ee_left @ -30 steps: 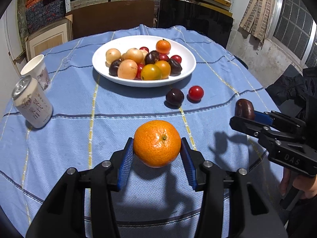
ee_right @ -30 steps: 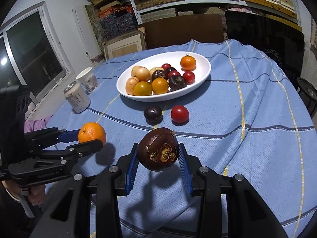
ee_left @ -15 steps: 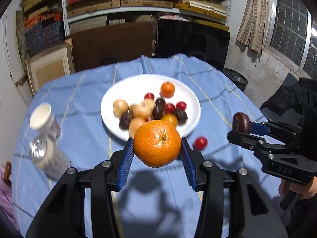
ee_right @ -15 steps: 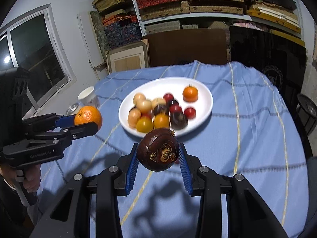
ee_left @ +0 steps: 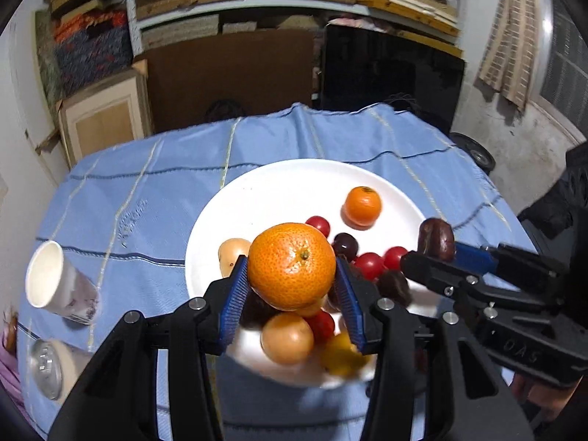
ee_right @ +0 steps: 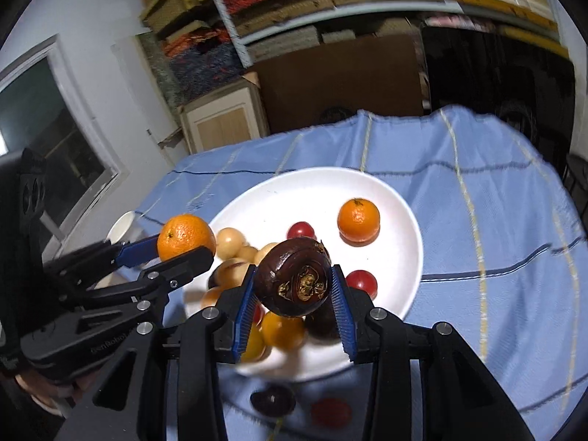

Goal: Organize fruits
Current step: 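Carry the mandarin in the left gripper while the right carries the dark fruit onto the plate, then withdraw both open grippers from the plate toward the last fruits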

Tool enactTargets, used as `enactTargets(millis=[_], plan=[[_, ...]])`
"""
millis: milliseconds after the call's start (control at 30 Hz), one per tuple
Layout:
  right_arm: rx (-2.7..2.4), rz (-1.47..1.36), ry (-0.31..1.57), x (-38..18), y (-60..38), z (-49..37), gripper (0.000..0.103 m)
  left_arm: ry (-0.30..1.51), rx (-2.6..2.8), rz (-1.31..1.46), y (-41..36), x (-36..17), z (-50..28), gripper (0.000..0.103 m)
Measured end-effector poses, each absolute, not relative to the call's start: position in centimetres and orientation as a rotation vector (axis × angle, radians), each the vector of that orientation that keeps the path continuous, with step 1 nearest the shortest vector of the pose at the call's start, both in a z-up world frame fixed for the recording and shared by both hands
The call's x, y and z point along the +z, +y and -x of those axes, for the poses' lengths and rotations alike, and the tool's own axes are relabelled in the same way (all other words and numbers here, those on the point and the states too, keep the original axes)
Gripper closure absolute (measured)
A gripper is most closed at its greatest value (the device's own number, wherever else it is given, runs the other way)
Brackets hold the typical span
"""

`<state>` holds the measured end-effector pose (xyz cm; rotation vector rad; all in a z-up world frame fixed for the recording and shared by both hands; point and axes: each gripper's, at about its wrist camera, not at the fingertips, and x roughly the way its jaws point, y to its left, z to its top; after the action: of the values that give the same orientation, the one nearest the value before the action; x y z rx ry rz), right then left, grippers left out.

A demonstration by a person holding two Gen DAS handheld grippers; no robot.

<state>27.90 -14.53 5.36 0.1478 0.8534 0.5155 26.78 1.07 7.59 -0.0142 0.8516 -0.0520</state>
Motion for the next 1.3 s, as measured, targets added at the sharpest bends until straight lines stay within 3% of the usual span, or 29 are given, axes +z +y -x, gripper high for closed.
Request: enactTargets(millis=[200,233,300,567,1067,1300], plan=[[0.469,-0.201,0.882,3.6,-14.9,-29.8,0.059,0.859,-0.011,0.022,1.5,6.1,-28.0,0.056],[0.452,-0.212,0.876,3.5,-15.2,-29.8,0.050,0.860,-0.002,0.027,1.6,6.2,-28.0,0.050],[0.428,-0.247,0.848,3.7,-16.0,-29.5,0.046,0.830,0.021,0.037,1.6,6.6,-27.4,0.039],[0.451,-0.319,0.851,3.8,-18.3,-26.7,0.043,0.774,0.013,0.009,0.7,8.8,-24.9,0.029],[0.455,-0.247,0.784,5.3,-20.7,-17.9,0.030,0.775,-0.030,-0.001,-0.4,9.4,-17.6,0.026],[0.443,-0.275,0.790,4.4,-21.9,-16.2,0.030,0.793,-0.062,-0.001,-0.5,7.9,-13.0,0.023]])
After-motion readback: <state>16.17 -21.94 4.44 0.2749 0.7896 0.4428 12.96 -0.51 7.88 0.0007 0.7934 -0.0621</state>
